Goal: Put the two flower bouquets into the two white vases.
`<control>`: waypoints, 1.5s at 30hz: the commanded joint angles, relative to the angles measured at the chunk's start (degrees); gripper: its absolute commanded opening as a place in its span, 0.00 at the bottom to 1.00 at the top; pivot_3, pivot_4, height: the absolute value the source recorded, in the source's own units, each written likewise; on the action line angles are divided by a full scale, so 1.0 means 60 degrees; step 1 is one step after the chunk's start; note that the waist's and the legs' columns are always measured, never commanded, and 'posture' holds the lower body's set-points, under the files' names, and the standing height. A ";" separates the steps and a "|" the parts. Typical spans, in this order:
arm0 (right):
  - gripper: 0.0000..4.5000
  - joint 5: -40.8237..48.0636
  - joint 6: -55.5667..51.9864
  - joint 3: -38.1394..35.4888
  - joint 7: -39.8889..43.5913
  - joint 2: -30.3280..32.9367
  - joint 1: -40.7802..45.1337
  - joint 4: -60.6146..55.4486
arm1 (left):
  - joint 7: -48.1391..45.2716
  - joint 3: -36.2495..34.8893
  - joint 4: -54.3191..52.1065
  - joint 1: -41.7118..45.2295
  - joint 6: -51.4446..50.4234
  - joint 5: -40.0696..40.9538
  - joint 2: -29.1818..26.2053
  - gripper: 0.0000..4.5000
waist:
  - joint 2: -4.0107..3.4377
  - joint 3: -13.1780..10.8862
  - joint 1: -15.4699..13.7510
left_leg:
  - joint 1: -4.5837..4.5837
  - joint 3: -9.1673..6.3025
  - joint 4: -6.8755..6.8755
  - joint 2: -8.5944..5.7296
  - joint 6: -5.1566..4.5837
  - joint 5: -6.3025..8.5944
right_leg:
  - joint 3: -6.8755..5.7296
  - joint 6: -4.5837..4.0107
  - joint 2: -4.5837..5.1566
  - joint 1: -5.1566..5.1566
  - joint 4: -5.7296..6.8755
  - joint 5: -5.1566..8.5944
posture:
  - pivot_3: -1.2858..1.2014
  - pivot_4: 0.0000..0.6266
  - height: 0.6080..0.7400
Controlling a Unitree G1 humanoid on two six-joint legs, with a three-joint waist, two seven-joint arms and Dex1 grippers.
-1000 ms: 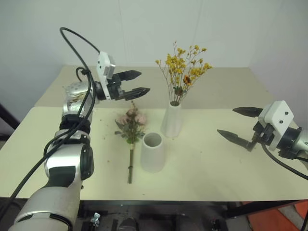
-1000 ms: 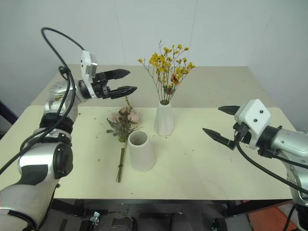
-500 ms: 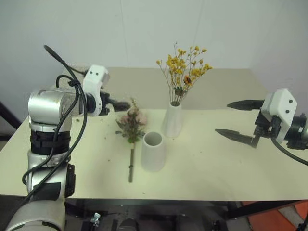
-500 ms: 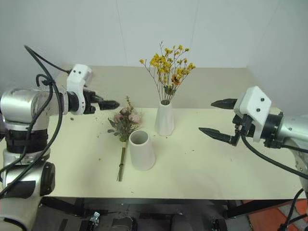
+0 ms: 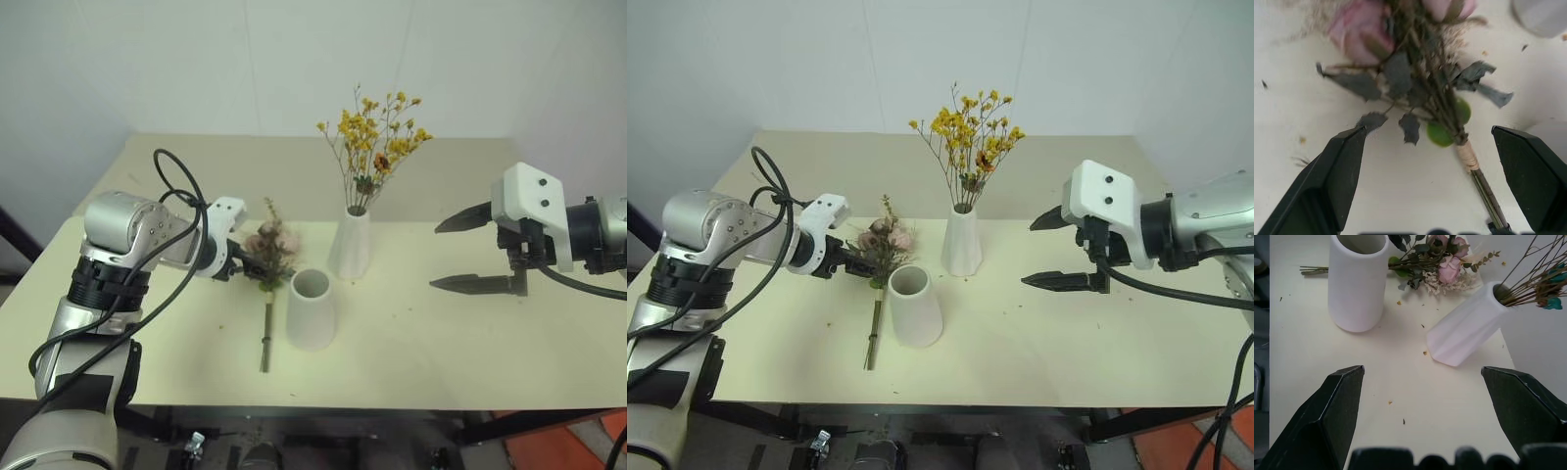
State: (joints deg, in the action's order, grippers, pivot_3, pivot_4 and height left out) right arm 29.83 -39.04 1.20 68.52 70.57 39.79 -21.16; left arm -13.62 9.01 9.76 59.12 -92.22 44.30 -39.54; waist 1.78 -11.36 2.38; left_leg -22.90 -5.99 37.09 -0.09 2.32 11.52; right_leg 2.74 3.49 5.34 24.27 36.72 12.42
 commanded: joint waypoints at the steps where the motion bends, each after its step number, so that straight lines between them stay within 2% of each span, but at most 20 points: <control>1: 1.00 -0.0127 -0.0043 -0.0281 -0.0133 -0.0036 0.0069 -0.0077 | 0.1167 -0.0071 0.0856 0.0585 -0.0047 0.1073 0.0211 1.00 | 0.0000 0.0000 -0.0037 | -0.0001 0.0000 0.0000 -0.0001 0.0000 0.0000 | 0.0000 0.0000 0.0001 0.0000 0.0001 0.0000 | 0.52 0.24 1.00; 8: 1.00 -0.0257 -0.0103 -0.0484 -0.0546 -0.0191 -0.0333 -0.0094 | 0.2690 0.0095 0.2754 0.1217 -0.0047 0.2438 0.1075 1.00 | 0.0001 0.0000 -0.0037 | 0.0000 0.0000 0.0001 -0.0003 0.0000 0.0000 | 0.0000 -0.0002 0.0002 -0.0002 0.0001 -0.0001 | 0.52 0.24 1.00; 12: 1.00 -0.0216 -0.0221 -0.0708 -0.0765 -0.0235 -0.0483 -0.0127 | 0.3440 0.0250 0.3522 0.1520 -0.0047 0.2820 0.1276 1.00 | 0.0001 0.0000 0.0000 | -0.0002 0.0000 0.0000 -0.0006 0.0000 0.0000 | 0.0001 -0.0004 0.0003 0.0002 0.0002 -0.0003 | 0.52 0.24 1.00; 19: 1.00 -0.0249 -0.0247 -0.0952 -0.1079 -0.0337 -0.0838 -0.0306 | 0.4076 -0.0158 0.5168 0.1996 -0.0047 0.2458 0.1852 1.00 | 0.0003 0.0002 -0.0025 | 0.0001 0.0000 0.0001 -0.0010 0.0001 -0.0001 | 0.0000 -0.0002 0.0004 -0.0005 0.0001 -0.0002 | 0.52 0.24 1.00; 23: 1.00 -0.0159 -0.0362 -0.1094 -0.1102 -0.0338 -0.0922 -0.0337 | 0.4074 -0.0017 0.5380 0.2040 -0.0047 0.2258 0.2052 1.00 | 0.0003 0.0002 -0.0022 | 0.0000 0.0000 0.0000 -0.0011 0.0001 -0.0001 | 0.0000 -0.0004 0.0005 -0.0004 -0.0001 -0.0003 | 0.52 0.24 1.00; 28: 1.00 -0.0227 -0.0380 -0.1058 -0.1287 -0.0485 -0.1035 -0.0358 | 0.3923 -0.0501 0.5973 0.2084 -0.0047 0.1304 0.2364 1.00 | 0.0004 0.0006 -0.0037 | 0.0015 0.0001 0.0001 -0.0012 0.0002 -0.0001 | 0.0000 0.0000 0.0005 -0.0021 0.0000 0.0000 | 0.52 0.24 1.00; 31: 1.00 -0.0209 -0.0460 -0.1101 -0.1391 -0.0552 -0.1043 -0.0339 | 0.3632 -0.0498 0.6063 0.2095 -0.0047 0.0944 0.2463 0.87 | 0.0002 0.0009 -0.0022 | 0.0019 0.0001 0.0001 -0.0012 0.0006 -0.0003 | 0.0001 0.0001 0.0005 -0.0022 0.0002 0.0000 | 0.52 0.24 1.00; 41: 1.00 -0.0322 -0.0420 -0.1055 -0.1530 -0.0693 -0.1056 -0.0206 | 0.3158 -0.1408 0.6488 0.2022 -0.0047 -0.0289 0.3056 0.16 | 0.0003 0.0012 -0.0182 | 0.0013 0.0001 0.0001 -0.0017 0.0007 -0.0004 | -0.0001 0.0002 0.0011 -0.0023 -0.0004 0.0000 | 0.52 0.24 1.00; 43: 1.00 -0.0346 -0.0405 -0.1046 -0.1554 -0.0699 -0.1075 -0.0178 | 0.3139 -0.1643 0.6420 0.2028 -0.0047 -0.0625 0.3142 0.05 | 0.0003 0.0012 -0.0206 | 0.0013 0.0001 0.0001 -0.0017 0.0007 -0.0004 | -0.0001 0.0002 0.0010 -0.0022 -0.0004 0.0000 | 0.52 0.24 1.00; 45: 1.00 -0.0358 -0.0398 -0.1062 -0.1567 -0.0697 -0.1100 -0.0167 | 0.3164 -0.1894 0.6211 0.2056 -0.0047 -0.0988 0.3189 0.03 | 0.0003 0.0012 -0.0212 | 0.0013 0.0000 0.0000 -0.0016 0.0007 -0.0004 | -0.0001 0.0002 0.0010 -0.0021 -0.0004 0.0000 | 0.52 0.24 1.00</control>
State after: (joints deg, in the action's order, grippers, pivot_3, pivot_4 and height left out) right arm 27.99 -41.65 -3.09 59.56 66.07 33.00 -21.82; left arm 5.40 -1.43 47.51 71.79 -92.09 40.54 -20.96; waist 1.80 -11.29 1.11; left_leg -22.82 -5.98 37.09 -0.19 2.37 11.49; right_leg 2.73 3.50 5.40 24.14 36.69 12.42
